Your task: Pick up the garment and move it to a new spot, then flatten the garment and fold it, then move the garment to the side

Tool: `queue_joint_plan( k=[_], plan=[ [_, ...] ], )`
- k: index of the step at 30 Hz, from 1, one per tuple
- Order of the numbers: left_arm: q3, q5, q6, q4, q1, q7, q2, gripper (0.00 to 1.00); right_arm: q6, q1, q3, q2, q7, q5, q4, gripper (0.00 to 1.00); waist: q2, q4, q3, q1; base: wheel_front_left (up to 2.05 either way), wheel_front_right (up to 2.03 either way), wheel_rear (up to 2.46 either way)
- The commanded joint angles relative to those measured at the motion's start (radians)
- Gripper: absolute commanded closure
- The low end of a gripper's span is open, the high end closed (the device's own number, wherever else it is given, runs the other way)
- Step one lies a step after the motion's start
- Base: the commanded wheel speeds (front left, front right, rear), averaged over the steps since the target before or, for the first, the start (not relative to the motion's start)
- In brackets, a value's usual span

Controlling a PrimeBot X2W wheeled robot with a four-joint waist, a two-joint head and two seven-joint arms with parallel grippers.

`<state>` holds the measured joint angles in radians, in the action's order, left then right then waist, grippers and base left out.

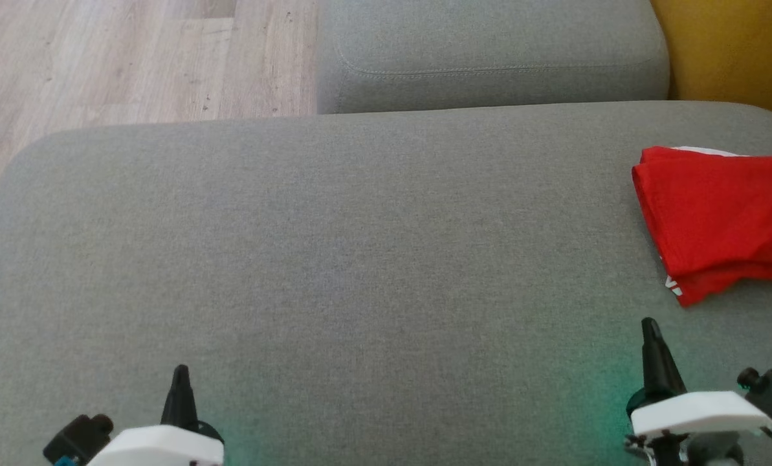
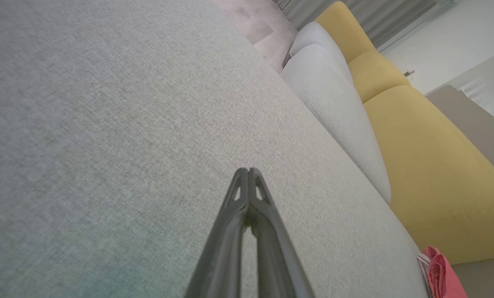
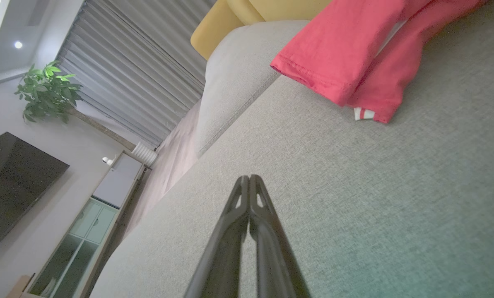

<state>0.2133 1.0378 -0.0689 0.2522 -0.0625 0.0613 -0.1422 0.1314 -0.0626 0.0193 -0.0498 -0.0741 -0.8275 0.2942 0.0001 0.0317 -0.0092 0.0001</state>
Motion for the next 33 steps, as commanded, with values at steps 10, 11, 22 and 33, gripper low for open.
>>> queue_joint_plan(
  k=[10,11,22,33],
  plan=[
    [-0.077,0.096,0.036,-0.025,0.068,-0.030,0.012,1.00,0.000,0.076,-0.012,-0.023,0.025,-0.138,-0.039,1.00,-0.0001,-0.005,0.002,0.0000,0.00,0.00,0.00],
    [-0.081,0.105,0.039,-0.024,0.070,-0.032,0.013,1.00,0.000,0.078,-0.013,-0.023,0.027,-0.150,-0.040,1.00,-0.0001,-0.005,0.002,0.0000,0.00,0.00,0.00],
    [-0.130,0.204,0.073,-0.021,0.091,-0.060,0.028,1.00,0.000,0.096,-0.030,-0.024,0.054,-0.289,-0.042,1.00,-0.0001,-0.011,0.004,-0.0001,0.00,0.00,0.00],
    [-0.172,0.287,0.101,-0.018,0.108,-0.084,0.041,1.00,-0.001,0.112,-0.045,-0.025,0.077,-0.404,-0.044,1.00,-0.0001,-0.015,0.006,-0.0001,0.00,0.00,0.00]
  ],
)
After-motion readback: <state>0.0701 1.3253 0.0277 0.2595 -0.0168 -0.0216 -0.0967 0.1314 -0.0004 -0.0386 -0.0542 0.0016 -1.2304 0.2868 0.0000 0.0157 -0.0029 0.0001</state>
